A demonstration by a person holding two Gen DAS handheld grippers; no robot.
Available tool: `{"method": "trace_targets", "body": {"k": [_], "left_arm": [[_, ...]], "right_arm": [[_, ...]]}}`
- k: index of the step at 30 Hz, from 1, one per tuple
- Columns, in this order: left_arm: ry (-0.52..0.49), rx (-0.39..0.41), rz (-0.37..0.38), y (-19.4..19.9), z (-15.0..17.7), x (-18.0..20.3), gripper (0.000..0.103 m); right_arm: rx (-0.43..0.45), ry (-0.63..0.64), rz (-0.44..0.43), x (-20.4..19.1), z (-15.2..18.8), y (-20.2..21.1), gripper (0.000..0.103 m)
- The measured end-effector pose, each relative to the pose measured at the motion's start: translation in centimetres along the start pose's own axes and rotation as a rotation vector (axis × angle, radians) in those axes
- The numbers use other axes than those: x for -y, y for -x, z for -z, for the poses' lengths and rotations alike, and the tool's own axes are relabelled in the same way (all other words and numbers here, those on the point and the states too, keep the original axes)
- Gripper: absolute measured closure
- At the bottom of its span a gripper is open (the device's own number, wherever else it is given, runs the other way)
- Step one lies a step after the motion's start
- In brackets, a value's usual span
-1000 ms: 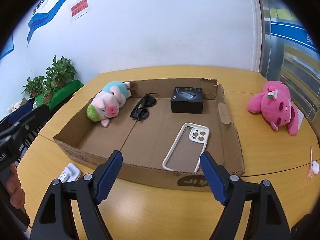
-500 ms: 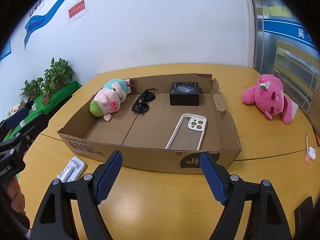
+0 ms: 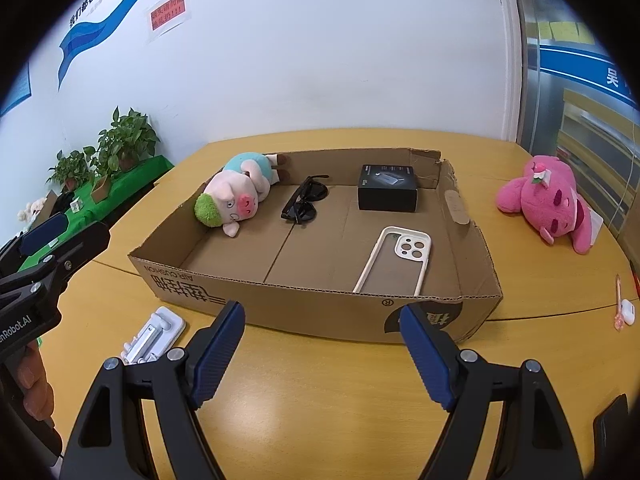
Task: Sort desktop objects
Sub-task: 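Move the left tool to the grey phone stand and close on it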
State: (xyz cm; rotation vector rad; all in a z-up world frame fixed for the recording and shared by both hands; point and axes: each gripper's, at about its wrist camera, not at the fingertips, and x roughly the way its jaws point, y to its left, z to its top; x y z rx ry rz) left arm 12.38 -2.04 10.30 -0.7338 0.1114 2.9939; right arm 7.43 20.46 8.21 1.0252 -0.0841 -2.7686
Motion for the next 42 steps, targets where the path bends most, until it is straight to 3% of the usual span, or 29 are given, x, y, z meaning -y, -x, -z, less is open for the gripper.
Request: {"method": "trace_targets", "body": {"k": [8, 14, 18, 26, 28, 30, 33, 36, 42], "left_arm": [[0.004, -0.061, 0.017, -1.0, 1.8, -1.6, 0.007], [-0.005, -0.182, 0.086, -2.4, 6.1, -5.1, 0.007], [-0.046, -0.263, 0.074, -4.0, 9.3, -7.0, 0.007], [0.033, -0.419, 0.131, -8.5, 12.7, -9.0, 0.008], [0.036, -0.454, 0.156, -8.9, 13.5, -8.8, 0.012], [0.020, -0.492, 0.175, -9.2, 14.3, -8.4, 0.029], [-0.048, -0.469, 0.147, -8.3, 14.7, -7.4, 0.032], [-0.043, -0.472, 0.151, -8.1, 14.7, -7.5, 0.032], [-0.086, -0.462, 0.205, -7.3, 15.2, -7.6, 0.033]], "right_arm": [[-0.060, -0.002, -0.059, -0.6, 1.1, -1.3, 0.023], [-0.166, 0.049, -0.150, -3.0, 3.0, -3.8, 0.023], [-0.230, 0.060, -0.219, -4.8, 4.1, -5.8, 0.023], [-0.314, 0.059, -0.289, -6.8, 5.6, -8.1, 0.023], [-0.321, 0.058, -0.285, -6.7, 5.9, -8.2, 0.023], [-0.326, 0.049, -0.278, -6.3, 6.0, -8.4, 0.023], [-0.340, 0.014, -0.266, -5.4, 6.1, -8.9, 0.023], [-0.350, -0.003, -0.271, -5.1, 6.2, -9.4, 0.023], [-0.361, 0.011, -0.293, -5.3, 6.3, -9.7, 0.023]]}}
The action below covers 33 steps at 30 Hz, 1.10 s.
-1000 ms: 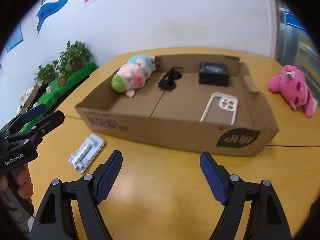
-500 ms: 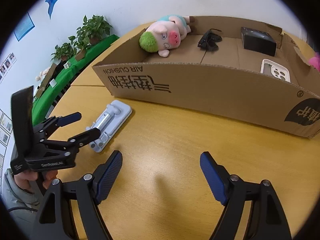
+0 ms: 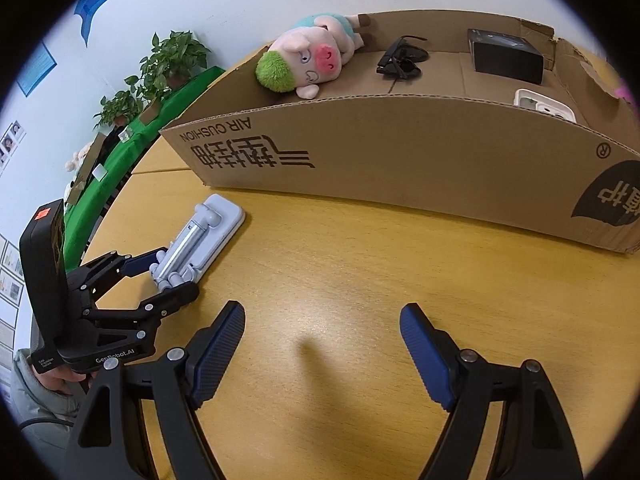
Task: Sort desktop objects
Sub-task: 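Lift the phone stand with the left tool and carry it over the box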
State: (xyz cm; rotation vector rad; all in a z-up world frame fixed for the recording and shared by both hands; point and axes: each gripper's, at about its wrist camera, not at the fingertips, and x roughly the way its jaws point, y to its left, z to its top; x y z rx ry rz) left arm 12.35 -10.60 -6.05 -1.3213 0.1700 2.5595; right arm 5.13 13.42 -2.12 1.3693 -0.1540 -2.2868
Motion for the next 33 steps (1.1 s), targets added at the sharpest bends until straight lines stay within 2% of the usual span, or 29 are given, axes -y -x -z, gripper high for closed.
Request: {"method": "trace_targets", "body": {"k": [10, 16, 18, 20, 22, 25, 33], "left_arm": [[-0.265, 0.003, 0.193, 1.2, 1.9, 6.0, 0.033], [-0.435, 0.001, 0.313, 1.9, 2.5, 8.6, 0.033], [-0.479, 0.003, 0.347, 2.0, 2.6, 9.0, 0.033], [-0.517, 0.007, 0.375, 2.1, 2.6, 9.2, 0.033], [-0.533, 0.008, 0.385, 2.0, 2.5, 9.2, 0.033], [-0.551, 0.009, 0.397, 2.0, 2.4, 9.4, 0.033], [-0.572, 0.027, 0.361, 1.7, 1.5, 9.6, 0.033]], "right_arm": [[-0.035, 0.010, -0.055, 0.6, 0.5, -0.6, 0.023], [-0.049, 0.181, -0.071, -0.7, 1.7, -0.3, 0.024], [-0.061, 0.257, -0.102, -1.2, 2.6, 0.1, 0.025], [-0.060, 0.281, -0.124, -1.2, 3.3, 0.7, 0.033], [-0.068, 0.270, -0.154, -0.9, 3.8, 1.1, 0.039], [-0.065, 0.314, -0.110, -0.8, 4.7, 1.8, 0.053], [-0.032, 0.275, -0.086, 0.2, 4.5, 2.1, 0.061]]}}
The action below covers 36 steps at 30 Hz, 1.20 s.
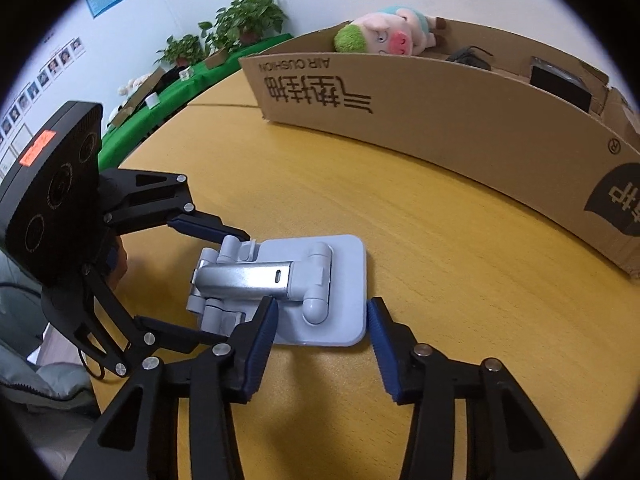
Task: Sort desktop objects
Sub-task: 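Lift the phone stand with the left tool and carry it over the box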
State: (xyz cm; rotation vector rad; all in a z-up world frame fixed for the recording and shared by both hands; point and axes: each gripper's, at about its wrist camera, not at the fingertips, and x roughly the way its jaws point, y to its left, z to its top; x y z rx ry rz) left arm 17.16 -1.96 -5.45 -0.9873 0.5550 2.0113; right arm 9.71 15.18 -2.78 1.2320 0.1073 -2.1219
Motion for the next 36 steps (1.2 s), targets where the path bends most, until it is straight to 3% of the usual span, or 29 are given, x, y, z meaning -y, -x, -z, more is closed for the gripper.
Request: {"method": "trace_targets", "body": {"k": [4, 13, 26, 36], "left_arm": [[-0.015, -0.001, -0.010, -0.2, -0.2, 0.1, 0.033], [-0.082, 0.061, -0.066, 2.2, -3.2, 0.2, 0.033], [-0.299, 0.166, -0.173, 5.8, -11.7, -3.7, 0.033], [-0.335, 0.109, -0.158, 5.8, -14.3, -10.8, 0.033]], "right_arm": [[0.009, -0.036, -0.018, 0.9, 0.1, 0.3, 0.070], [0.091, -0.051, 0.003, 1.6, -0.9, 3.0, 0.072], [0.280, -0.007, 0.105, 3.9, -8.5, 9.2, 0.072], [0.325, -0.084, 0.030, 6.7, -13.9, 6.4, 0.072]]}}
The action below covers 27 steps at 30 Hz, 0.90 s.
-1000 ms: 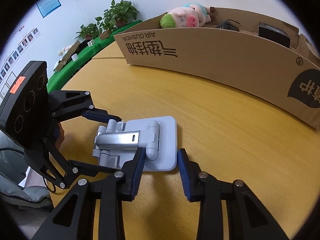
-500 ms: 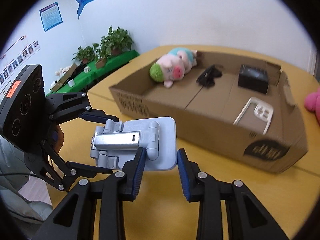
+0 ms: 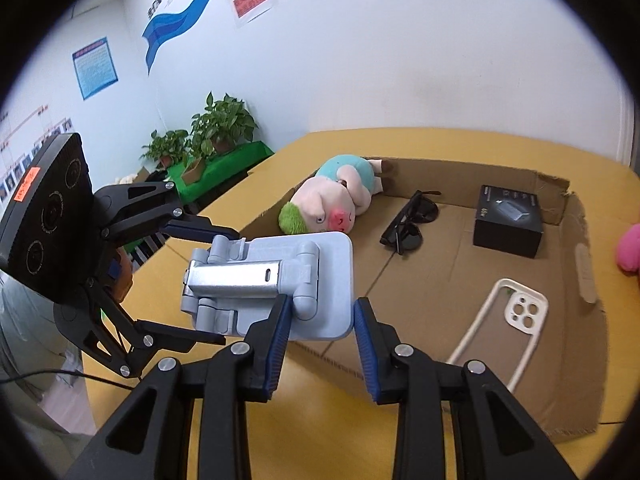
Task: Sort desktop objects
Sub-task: 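Lift the phone stand with the left tool and carry it over the box, then lower the phone stand into the box and open the left tool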
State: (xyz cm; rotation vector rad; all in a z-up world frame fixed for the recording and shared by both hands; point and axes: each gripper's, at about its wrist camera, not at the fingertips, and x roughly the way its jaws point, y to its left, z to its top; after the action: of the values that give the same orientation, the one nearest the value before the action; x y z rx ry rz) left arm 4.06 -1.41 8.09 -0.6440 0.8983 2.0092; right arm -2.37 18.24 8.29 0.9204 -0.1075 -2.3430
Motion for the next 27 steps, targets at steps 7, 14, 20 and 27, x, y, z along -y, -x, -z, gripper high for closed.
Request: {"method": "trace_targets", "body": {"k": [7, 14, 20, 27], "left_arm": [[0.028, -0.083, 0.083, -3.9, 1.2, -3.9, 0.033], [0.091, -0.192, 0.223, -7.6, 3.2, -5.9, 0.033], [0.159, -0.307, 0.311, -9.0, 5.2, -6.1, 0.033], [0.250, -0.401, 0.322, -10.4, 6.5, -7.5, 0.031]], "right_arm": [[-0.047, -0.120, -0.035, 2.6, -0.9, -5.2, 0.072], [-0.144, -0.226, -0.045, 4.2, -0.5, -9.5, 0.072], [-0.264, -0.295, -0.061, 3.9, 1.2, -13.0, 0.072], [-0.316, -0.317, -0.060, 3.1, 1.2, -14.9, 0.070]]}}
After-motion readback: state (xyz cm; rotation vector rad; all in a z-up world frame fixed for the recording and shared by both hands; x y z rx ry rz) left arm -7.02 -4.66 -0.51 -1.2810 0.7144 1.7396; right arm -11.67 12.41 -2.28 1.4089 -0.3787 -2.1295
